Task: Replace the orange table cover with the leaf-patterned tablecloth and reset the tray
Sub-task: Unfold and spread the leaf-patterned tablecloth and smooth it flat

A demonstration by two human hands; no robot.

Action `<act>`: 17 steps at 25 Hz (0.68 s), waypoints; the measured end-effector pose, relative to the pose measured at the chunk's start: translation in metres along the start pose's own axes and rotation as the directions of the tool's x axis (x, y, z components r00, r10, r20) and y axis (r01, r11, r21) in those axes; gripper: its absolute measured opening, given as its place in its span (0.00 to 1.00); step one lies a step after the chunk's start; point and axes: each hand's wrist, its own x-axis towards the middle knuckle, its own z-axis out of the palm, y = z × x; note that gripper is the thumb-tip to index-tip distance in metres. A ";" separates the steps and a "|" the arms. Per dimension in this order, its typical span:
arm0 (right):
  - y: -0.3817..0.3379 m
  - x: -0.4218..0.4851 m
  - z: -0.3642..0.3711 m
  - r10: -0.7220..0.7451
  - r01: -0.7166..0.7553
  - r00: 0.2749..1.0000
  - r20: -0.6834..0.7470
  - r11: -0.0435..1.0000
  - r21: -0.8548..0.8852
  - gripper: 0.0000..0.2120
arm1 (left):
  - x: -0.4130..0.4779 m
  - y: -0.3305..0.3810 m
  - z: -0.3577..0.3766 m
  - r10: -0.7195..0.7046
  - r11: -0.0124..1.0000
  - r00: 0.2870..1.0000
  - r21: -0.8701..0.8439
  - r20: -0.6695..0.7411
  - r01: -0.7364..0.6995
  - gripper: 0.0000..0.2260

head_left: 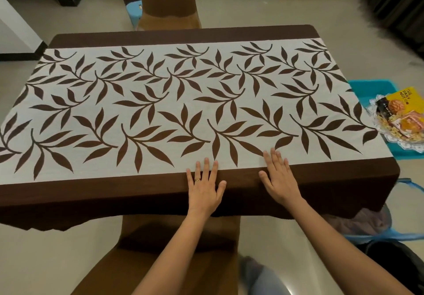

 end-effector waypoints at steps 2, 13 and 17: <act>-0.006 0.008 -0.001 -0.014 0.014 1.000 0.010 1.000 0.003 0.32 | 0.006 0.021 0.002 0.053 0.998 0.998 -0.016 0.018 -0.053 0.31; 0.166 0.005 -0.046 0.029 -0.028 0.999 0.024 0.998 -0.053 0.33 | 0.059 0.199 0.042 0.063 0.997 0.998 -0.039 -0.007 -0.063 0.31; 0.256 -0.007 -0.075 0.152 -0.151 0.988 0.022 0.987 -0.062 0.34 | 0.074 0.262 0.054 0.082 0.996 0.997 -0.037 0.002 -0.082 0.30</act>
